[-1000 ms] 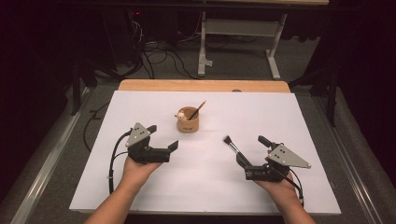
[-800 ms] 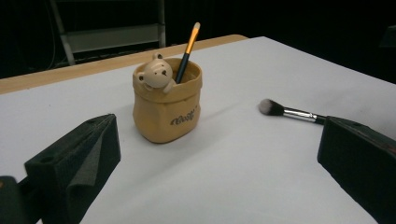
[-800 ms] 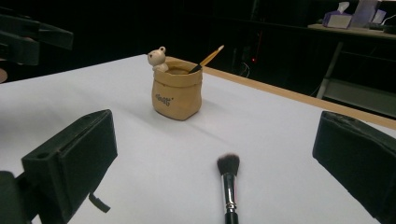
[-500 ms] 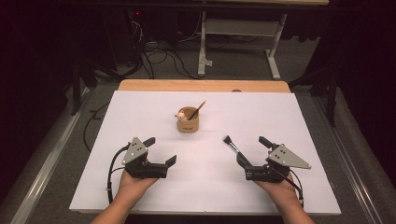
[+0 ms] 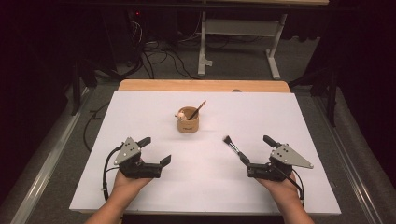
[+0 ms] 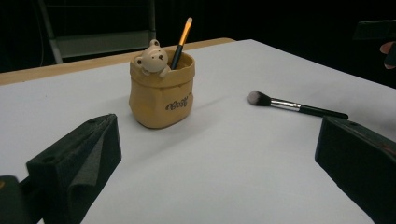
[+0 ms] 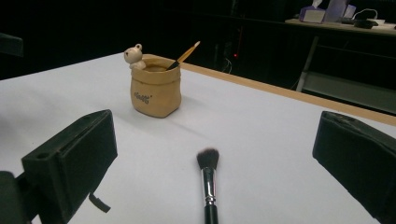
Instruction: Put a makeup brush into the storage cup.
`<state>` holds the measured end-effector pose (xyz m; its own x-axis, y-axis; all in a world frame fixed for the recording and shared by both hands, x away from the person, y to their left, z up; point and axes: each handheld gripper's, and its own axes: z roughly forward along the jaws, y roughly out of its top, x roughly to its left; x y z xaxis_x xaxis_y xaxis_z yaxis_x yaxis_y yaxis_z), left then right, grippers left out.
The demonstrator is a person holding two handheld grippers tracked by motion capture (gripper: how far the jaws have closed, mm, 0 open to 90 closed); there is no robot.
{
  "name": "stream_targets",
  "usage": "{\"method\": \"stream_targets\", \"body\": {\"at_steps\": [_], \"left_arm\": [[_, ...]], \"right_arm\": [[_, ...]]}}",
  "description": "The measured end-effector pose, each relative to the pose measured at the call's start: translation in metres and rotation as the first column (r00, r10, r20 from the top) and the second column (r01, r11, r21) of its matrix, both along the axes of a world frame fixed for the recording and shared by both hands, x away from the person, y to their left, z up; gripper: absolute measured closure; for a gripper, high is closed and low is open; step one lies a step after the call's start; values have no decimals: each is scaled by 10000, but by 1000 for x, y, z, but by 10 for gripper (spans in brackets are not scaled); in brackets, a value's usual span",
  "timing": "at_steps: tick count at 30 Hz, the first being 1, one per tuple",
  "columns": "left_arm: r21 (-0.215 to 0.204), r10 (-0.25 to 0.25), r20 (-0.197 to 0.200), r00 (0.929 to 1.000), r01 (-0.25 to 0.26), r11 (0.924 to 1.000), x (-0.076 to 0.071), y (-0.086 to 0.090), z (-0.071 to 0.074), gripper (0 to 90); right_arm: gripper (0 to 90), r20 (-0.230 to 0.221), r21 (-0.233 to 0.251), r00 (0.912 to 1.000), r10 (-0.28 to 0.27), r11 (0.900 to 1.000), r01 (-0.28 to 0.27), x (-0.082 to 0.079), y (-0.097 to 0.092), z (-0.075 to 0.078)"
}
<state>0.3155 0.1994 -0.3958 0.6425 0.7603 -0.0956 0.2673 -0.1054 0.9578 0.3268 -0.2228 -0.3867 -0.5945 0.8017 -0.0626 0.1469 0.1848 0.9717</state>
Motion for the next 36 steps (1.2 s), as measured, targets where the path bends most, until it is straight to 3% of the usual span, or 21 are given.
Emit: {"method": "stream_targets", "body": {"at_steps": [16, 26, 29, 31, 36], "left_arm": [[-166, 147, -220, 9996, -151, 9997, 2, 6, -2, 4], [-186, 174, -115, 9998, -176, 9997, -2, 6, 3, 4], [-218, 254, -172, 9995, -258, 9994, -1, 7, 2, 4], [-269, 332, -179, 9993, -337, 9991, 0, 8, 2, 4], [-229, 320, -273, 9991, -326, 9992, 2, 7, 0, 4]], "right_arm": [[11, 15, -92, 9999, -168, 9998, 168, 1, -6, 1], [10, -756, -1035, 9956, -557, 9935, 477, 6, -8, -7], [10, -1158, -1012, 9908, -699, 9932, 582, 8, -11, -11], [10, -1187, -1285, 9900, -761, 9898, 607, 9, -13, -12], [10, -1484, -1435, 9851, -869, 9875, 654, 10, -16, -16]]}}
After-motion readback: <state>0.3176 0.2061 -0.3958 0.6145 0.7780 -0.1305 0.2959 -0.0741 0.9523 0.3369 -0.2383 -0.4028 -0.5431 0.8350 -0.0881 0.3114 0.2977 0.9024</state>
